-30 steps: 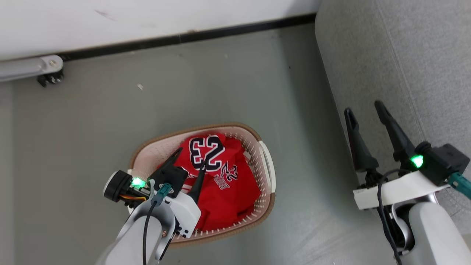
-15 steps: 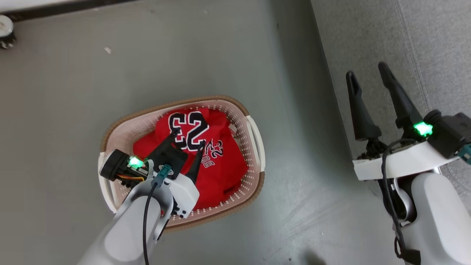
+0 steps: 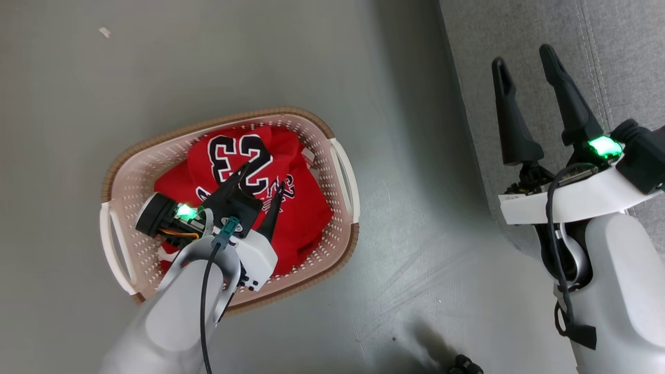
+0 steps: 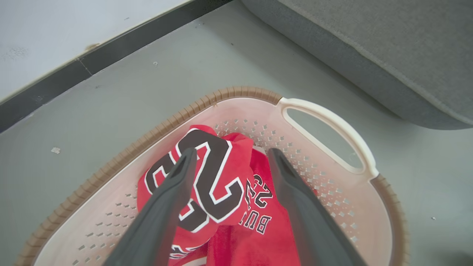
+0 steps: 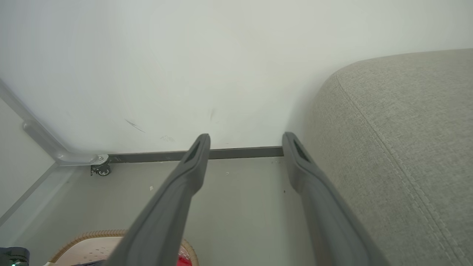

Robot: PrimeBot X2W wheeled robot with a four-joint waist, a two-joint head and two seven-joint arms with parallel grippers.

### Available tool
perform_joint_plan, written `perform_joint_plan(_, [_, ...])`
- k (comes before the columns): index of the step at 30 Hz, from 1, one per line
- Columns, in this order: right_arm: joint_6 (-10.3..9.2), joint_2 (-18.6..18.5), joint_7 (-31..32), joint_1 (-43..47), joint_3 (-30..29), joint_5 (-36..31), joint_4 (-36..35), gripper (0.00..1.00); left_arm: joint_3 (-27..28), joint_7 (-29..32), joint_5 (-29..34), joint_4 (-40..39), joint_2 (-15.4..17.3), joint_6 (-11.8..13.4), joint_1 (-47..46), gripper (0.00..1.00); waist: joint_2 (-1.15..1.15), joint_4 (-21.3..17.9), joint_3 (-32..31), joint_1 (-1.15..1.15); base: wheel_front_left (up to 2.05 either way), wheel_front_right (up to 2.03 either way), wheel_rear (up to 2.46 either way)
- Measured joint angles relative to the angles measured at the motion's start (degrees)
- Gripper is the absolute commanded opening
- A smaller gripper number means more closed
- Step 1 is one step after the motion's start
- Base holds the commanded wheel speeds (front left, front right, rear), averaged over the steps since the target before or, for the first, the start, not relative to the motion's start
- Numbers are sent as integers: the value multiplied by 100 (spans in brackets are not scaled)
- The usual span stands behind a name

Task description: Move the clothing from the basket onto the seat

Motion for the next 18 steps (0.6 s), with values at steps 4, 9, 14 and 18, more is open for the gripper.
perform_joint_plan(4, [0, 0, 0, -109, 18, 24, 0, 100, -23, -46, 62, 87, -2, 7, -88, 100, 0, -73, 133, 0, 0, 0, 0])
perform_joint_plan(9, [0, 0, 0, -209, 35, 86, 0, 100, 24, -102, 88, 224, 0, 65, -195, 100, 0, -165, 277, 0, 0, 0, 0])
perform_joint_plan(14, [0, -1, -1, -283, 35, 98, 5, 100, 114, -104, 90, 403, 54, 192, -298, 100, 0, -250, 408, 0, 0, 0, 0])
perform_joint_plan(18, [0, 0, -1, -299, 36, 100, 9, 100, 155, -135, 91, 514, 74, 294, -333, 100, 0, -294, 482, 0, 0, 0, 0])
